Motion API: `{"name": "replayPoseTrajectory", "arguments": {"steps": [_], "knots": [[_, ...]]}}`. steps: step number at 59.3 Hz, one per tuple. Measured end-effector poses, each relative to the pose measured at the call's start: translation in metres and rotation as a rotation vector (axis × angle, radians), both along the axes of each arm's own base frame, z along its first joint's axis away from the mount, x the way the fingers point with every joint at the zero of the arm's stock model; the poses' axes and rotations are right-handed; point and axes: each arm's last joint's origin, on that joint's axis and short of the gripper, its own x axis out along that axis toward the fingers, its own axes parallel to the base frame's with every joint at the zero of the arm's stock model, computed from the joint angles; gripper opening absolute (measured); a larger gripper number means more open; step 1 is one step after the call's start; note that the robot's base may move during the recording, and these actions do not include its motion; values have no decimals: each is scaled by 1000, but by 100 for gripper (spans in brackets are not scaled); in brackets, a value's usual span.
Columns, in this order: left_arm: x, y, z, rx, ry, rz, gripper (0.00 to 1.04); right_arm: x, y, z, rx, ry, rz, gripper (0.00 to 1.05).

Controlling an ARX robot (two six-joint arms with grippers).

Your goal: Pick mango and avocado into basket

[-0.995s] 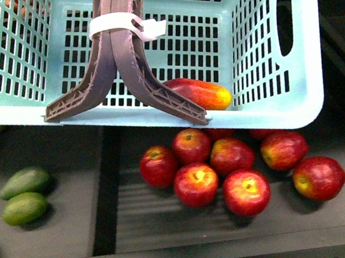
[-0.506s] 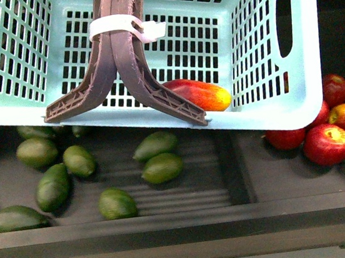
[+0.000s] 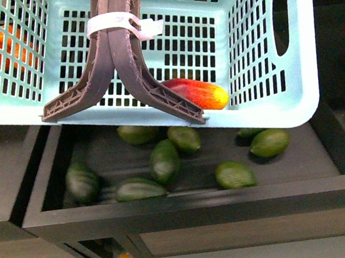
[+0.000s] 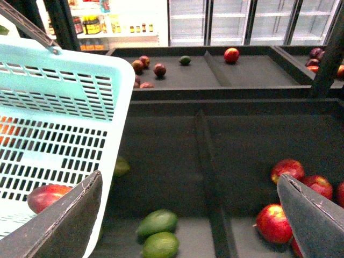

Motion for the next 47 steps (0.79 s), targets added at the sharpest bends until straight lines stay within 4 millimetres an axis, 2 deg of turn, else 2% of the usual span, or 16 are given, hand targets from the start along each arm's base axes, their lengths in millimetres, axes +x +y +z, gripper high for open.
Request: {"name": "replayPoseTrajectory", "arguments": {"steps": [27,38,47], "knots": [[0,0,0,-1,2,1,12,0,0,0,0,0,1,96],[4,7,0,8,-2,36,12,0,0,0,0,4,3,96],[2,4,0,10,-5,27,12,7,-8,-1,114,308,-130,96]]}}
